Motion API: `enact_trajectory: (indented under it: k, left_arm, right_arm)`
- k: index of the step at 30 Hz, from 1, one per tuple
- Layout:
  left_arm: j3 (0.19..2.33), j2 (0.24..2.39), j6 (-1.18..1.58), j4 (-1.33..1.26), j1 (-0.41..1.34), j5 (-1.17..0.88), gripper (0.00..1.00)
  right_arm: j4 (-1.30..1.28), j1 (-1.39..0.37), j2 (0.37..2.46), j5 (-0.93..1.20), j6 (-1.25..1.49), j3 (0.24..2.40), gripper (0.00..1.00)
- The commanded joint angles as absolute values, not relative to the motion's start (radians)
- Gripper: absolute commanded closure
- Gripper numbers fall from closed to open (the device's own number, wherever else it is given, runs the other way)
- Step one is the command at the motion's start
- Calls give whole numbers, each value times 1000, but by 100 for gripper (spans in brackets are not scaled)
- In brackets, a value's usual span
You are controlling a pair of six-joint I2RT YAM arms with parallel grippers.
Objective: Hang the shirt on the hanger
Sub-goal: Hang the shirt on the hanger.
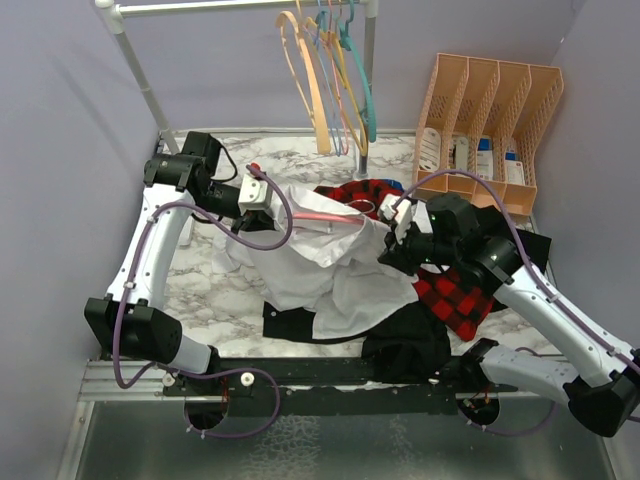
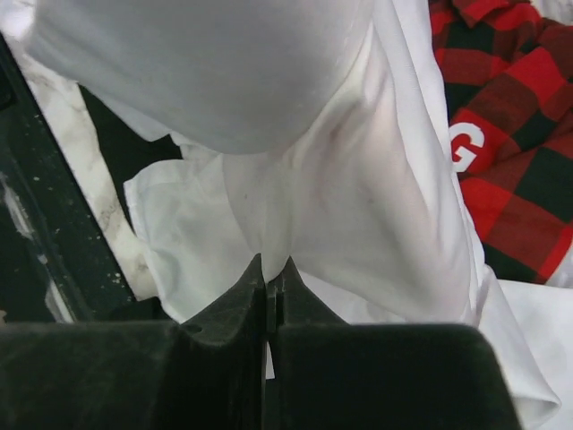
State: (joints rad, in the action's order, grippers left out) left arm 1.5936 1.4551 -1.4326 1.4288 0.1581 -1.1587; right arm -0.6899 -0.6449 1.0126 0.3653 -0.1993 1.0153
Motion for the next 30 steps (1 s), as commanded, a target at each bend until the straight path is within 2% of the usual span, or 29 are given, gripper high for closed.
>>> enact_trajectory:
  k: [1, 5, 8, 11, 20, 29, 30]
  left_arm:
    - [1670, 1438, -1370, 1424, 152, -1307, 100]
    - [1687, 1421, -1350, 1424, 152, -1257, 100]
    - [1707, 1422, -1338, 1425, 151, -1219, 100]
    - [1759, 1432, -1294, 1425, 139, -1261, 100]
    - [1890, 1470, -1198, 1424, 117, -1326, 100]
    - [1881, 1463, -1155, 1425, 94, -1357, 100]
    - [1885, 1463, -1153, 1425, 88, -1361, 100]
  right_arm:
    - [-649, -668, 1013, 200, -229, 1039, 99]
    - [-637, -669, 907, 2, -262, 1082, 99]
    - [-739, -669, 892, -93, -293, 1115, 99]
    - [-843, -669, 890, -185, -304, 1110, 99]
    - [-850, -669, 846, -466, -436, 1084, 99]
    - [-571, -669, 797, -702, -689, 1069, 99]
    - [-557, -669, 795, -712, -709, 1073, 96]
